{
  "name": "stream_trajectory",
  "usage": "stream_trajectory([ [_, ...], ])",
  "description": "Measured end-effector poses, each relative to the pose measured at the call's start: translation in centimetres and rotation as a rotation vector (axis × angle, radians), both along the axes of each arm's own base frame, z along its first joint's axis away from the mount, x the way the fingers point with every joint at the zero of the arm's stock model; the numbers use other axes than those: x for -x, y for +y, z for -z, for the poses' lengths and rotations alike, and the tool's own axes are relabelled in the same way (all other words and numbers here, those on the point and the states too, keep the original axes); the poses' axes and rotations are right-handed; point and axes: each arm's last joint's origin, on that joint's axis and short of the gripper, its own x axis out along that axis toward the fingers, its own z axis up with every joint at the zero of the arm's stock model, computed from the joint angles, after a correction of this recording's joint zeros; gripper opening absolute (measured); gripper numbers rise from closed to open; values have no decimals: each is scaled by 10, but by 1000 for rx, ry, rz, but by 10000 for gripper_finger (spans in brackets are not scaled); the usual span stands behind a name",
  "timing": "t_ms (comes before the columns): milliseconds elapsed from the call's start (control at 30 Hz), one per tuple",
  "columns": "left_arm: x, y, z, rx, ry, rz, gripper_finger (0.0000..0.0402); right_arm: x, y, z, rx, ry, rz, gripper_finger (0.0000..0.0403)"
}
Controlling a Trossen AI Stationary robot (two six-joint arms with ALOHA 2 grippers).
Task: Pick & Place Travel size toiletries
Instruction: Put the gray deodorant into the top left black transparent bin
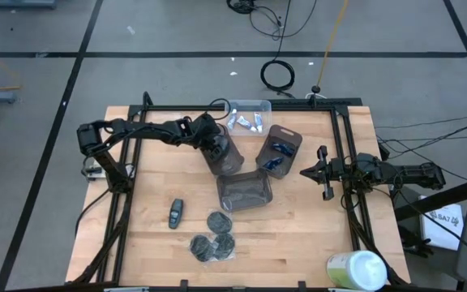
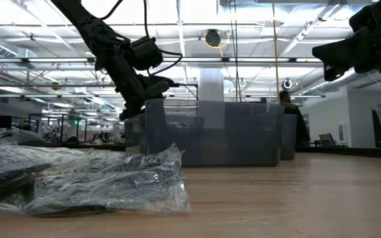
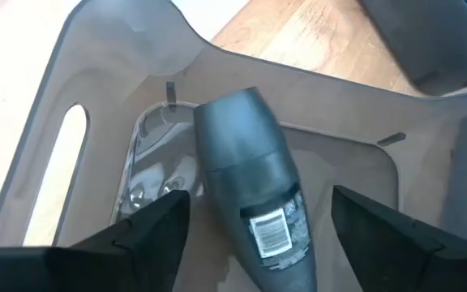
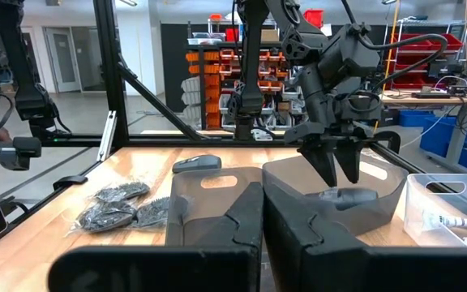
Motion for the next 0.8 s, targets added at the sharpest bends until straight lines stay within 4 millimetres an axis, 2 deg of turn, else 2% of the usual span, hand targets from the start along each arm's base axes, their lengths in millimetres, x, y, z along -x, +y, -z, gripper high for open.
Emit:
stream_trajectory([
  [167, 3, -1, -12, -27, -34, 14, 297, 0, 0, 0, 0, 0, 0, 4],
  [400, 16, -11, -59, -114, -169, 49, 286, 0, 0, 0, 0, 0, 0, 4],
  [633, 38, -43, -108, -132, -315, 186, 281, 0, 0, 0, 0, 0, 0, 4],
  [800, 58, -73, -125, -65, -320, 258, 282, 0, 0, 0, 0, 0, 0, 4],
])
